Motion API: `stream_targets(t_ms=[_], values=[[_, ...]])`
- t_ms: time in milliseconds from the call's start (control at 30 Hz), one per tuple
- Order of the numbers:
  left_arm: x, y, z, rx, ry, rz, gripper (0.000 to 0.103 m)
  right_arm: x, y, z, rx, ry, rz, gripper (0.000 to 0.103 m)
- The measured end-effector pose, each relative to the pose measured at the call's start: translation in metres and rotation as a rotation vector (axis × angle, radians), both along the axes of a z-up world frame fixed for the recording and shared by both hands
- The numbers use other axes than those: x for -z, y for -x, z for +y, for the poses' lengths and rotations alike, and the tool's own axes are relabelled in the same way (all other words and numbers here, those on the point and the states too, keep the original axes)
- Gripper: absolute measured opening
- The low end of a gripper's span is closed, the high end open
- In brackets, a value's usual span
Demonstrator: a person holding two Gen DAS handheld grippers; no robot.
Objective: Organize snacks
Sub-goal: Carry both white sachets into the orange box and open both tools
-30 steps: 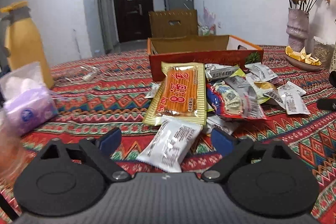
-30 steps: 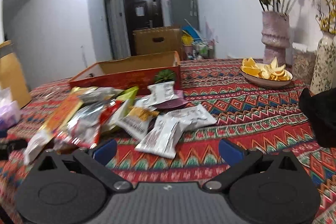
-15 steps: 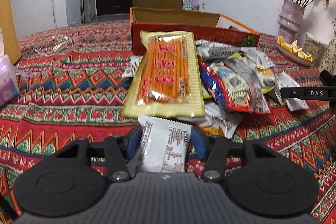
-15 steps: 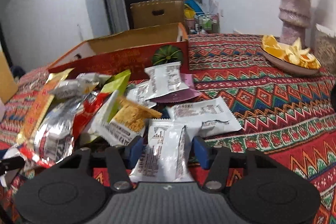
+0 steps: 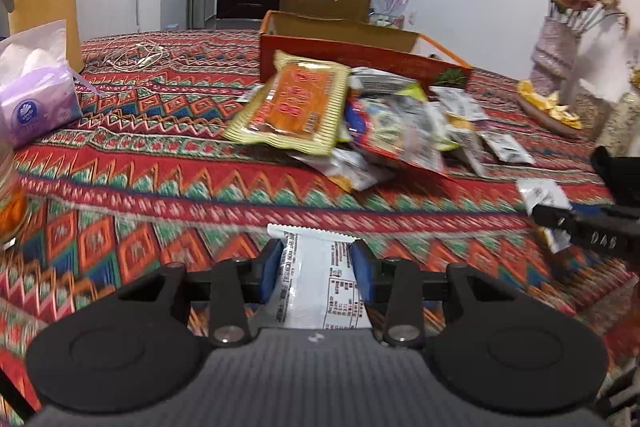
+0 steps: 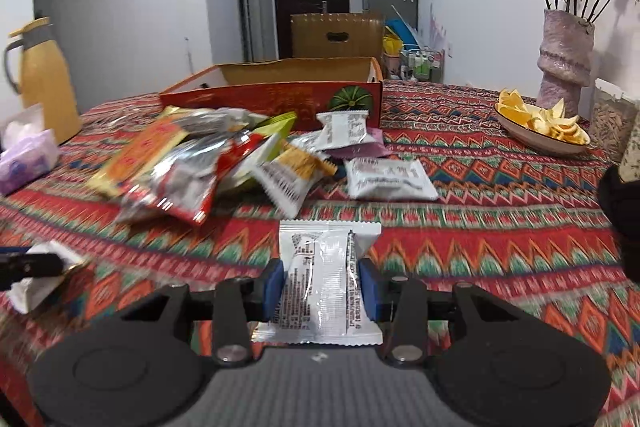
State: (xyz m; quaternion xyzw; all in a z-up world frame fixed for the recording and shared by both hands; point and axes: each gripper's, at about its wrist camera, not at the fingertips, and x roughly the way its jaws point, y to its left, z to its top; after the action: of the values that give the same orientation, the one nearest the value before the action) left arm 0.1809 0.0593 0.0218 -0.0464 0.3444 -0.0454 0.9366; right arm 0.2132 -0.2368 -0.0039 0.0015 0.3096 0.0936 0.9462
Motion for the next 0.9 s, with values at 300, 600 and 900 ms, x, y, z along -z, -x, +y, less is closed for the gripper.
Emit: stream_targets(t_ms=[300, 600, 900], values=[[-0.031, 0.041, -0.026, -0.009, -0.035, -0.082, 0.039, -0.009, 0.057, -0.019, -0.024, -0.030, -0.030, 0.040], [-0.064, 0.028, -0.033, -0.008, -0.028, -0.141, 0.039, -0.031, 0.063, -0.036, -0.035, -0.062, -0.104, 0.040], [-0.112, -0.067, -0.027, -0.043, -0.009, -0.239, 0.039, -0.088, -0.010, -0.057, -0.101, -0.132, -0.178, 0.040]])
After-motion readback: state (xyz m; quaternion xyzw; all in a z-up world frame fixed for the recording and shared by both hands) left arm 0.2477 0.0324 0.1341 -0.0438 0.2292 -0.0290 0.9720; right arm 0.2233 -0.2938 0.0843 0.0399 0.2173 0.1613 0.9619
